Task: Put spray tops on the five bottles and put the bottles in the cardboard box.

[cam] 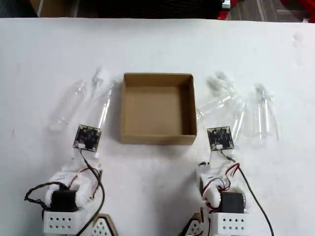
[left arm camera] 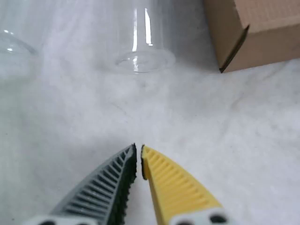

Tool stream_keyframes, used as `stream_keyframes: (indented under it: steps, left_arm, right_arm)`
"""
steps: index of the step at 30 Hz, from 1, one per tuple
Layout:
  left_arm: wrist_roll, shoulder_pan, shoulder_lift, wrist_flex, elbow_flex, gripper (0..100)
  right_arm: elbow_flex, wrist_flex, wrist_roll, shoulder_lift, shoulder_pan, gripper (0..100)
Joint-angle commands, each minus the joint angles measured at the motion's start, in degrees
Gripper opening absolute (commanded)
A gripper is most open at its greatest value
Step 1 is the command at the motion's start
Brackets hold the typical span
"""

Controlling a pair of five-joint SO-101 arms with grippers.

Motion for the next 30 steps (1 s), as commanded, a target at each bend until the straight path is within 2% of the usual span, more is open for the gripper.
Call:
stream_keyframes:
  steps: [1,30]
  left_arm:
    - [0.62,-0.84,-0.40,0.09,0.00,2]
    - [0.62,-0.66,-0.40,0.09,0.00,2]
  right_arm:
    - [0.53,0.40,-0.18,-0.22,0.57,2.3]
    - [0.53,0.40,-0.18,-0.31,0.40,2.4]
